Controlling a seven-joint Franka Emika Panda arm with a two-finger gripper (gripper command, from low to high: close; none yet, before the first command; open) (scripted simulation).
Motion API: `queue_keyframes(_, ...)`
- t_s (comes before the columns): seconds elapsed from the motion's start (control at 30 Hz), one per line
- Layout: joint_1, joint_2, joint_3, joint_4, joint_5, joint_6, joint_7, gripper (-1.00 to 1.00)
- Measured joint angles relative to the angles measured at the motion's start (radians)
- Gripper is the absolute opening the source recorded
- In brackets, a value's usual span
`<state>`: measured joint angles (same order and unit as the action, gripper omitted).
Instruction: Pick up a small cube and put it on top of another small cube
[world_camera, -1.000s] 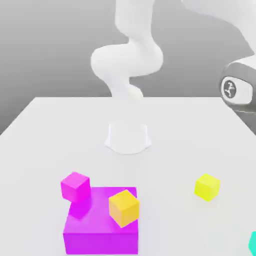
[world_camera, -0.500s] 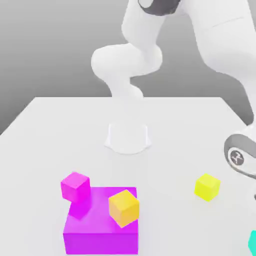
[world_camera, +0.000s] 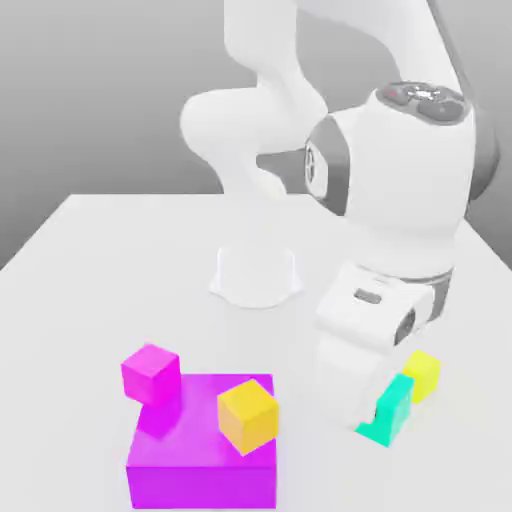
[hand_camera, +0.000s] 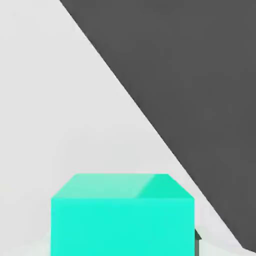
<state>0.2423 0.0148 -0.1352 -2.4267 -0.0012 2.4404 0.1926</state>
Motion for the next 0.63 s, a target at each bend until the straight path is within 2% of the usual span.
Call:
queue_keyframes(0.13, -0.086, -0.129, -0.026, -0.102, -0.023, -0.026, 0.142, -1.0)
queue_keyframes(0.27, -0.091, -0.043, -0.035, -0.149, -0.001, 0.106, 0.151, -1.0)
queue_keyframes(0.3, -0.086, -0.021, -0.04, -0.155, 0.004, 0.134, 0.148, 1.0)
queue_keyframes(0.5, -0.084, -0.01, -0.04, -0.158, 0.005, 0.149, 0.148, 1.0)
queue_keyframes(0.63, -0.089, -0.108, -0.039, -0.136, -0.022, 0.03, 0.168, 1.0)
